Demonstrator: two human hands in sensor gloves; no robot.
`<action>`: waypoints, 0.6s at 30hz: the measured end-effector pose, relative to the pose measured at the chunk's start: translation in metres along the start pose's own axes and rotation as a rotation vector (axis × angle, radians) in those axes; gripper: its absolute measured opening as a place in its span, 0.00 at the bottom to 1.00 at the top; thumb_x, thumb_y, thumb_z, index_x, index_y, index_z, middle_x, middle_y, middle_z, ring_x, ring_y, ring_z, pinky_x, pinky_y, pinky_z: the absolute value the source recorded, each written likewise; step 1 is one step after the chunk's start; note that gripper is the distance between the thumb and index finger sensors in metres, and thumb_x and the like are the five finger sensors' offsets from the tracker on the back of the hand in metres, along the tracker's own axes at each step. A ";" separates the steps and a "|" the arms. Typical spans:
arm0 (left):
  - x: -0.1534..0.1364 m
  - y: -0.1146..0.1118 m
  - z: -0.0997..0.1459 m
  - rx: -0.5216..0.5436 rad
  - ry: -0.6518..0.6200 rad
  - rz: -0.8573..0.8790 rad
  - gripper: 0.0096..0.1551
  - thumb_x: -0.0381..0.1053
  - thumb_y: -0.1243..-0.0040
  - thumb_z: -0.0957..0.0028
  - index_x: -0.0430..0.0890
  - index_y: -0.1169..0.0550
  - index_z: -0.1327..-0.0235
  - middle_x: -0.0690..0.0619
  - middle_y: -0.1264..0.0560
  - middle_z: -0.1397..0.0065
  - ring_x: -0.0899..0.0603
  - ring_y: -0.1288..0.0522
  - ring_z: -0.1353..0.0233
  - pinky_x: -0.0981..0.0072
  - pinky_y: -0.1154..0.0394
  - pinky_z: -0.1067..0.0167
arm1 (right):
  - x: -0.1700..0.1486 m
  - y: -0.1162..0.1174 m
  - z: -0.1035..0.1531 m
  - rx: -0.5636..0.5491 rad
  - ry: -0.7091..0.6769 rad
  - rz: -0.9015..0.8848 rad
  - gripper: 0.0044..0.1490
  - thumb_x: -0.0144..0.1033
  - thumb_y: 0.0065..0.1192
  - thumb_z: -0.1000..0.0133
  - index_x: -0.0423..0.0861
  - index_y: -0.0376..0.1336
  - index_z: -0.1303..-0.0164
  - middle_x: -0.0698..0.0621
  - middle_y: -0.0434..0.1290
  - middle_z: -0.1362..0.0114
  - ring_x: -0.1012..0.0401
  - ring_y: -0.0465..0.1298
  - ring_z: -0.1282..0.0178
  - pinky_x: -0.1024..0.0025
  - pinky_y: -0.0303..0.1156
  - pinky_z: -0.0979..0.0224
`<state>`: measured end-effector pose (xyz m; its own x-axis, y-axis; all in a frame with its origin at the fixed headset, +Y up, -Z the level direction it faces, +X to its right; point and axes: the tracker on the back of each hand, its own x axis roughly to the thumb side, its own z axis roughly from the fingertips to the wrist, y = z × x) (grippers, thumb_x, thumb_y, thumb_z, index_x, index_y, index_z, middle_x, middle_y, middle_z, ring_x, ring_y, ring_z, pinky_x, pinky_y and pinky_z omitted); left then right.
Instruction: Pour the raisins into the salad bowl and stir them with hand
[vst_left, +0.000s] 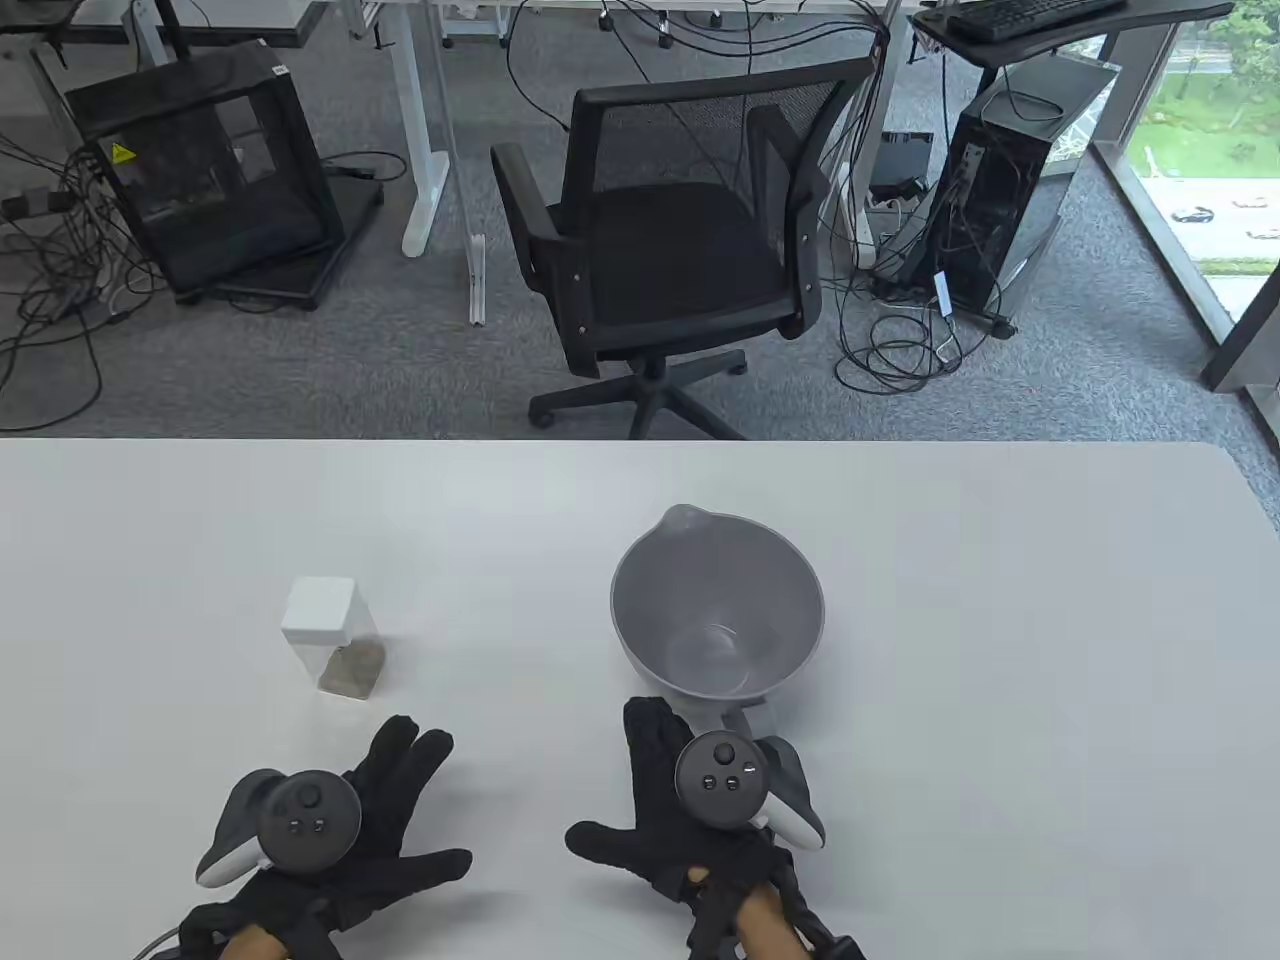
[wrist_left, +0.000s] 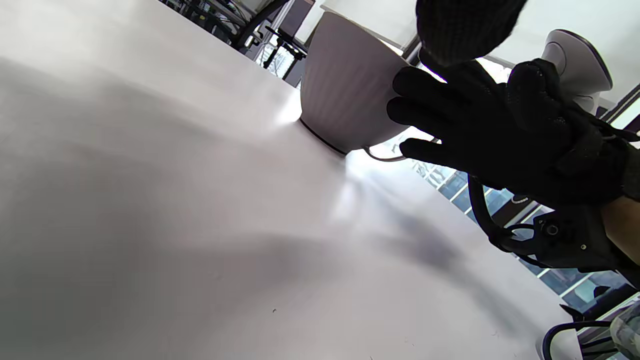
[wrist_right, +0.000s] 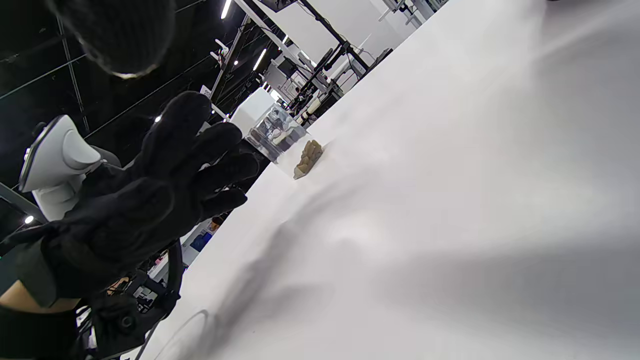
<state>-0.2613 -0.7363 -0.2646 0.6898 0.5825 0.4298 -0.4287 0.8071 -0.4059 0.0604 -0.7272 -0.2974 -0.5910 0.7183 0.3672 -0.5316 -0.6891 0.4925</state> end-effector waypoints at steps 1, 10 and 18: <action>0.000 0.000 0.000 0.002 0.000 -0.003 0.62 0.69 0.42 0.39 0.51 0.69 0.22 0.25 0.74 0.21 0.16 0.59 0.21 0.08 0.56 0.38 | 0.000 0.000 0.000 -0.002 0.000 0.000 0.72 0.70 0.50 0.42 0.42 0.11 0.30 0.30 0.16 0.22 0.30 0.25 0.24 0.18 0.30 0.37; -0.005 0.004 0.001 0.054 0.054 -0.028 0.65 0.69 0.41 0.39 0.49 0.73 0.24 0.24 0.76 0.23 0.16 0.63 0.22 0.07 0.59 0.39 | 0.001 -0.001 0.000 -0.017 -0.010 0.022 0.72 0.69 0.50 0.42 0.41 0.11 0.30 0.30 0.16 0.22 0.30 0.26 0.24 0.18 0.30 0.37; -0.055 0.043 0.004 0.477 0.463 0.098 0.82 0.67 0.32 0.46 0.39 0.82 0.34 0.21 0.81 0.28 0.15 0.67 0.24 0.07 0.60 0.40 | 0.000 -0.003 0.000 -0.029 -0.003 0.019 0.72 0.69 0.50 0.42 0.41 0.12 0.29 0.30 0.16 0.22 0.30 0.26 0.24 0.18 0.30 0.37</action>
<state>-0.3200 -0.7334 -0.3025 0.7681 0.6399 -0.0241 -0.6395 0.7685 0.0211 0.0621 -0.7250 -0.2984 -0.5992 0.7052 0.3790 -0.5375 -0.7052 0.4624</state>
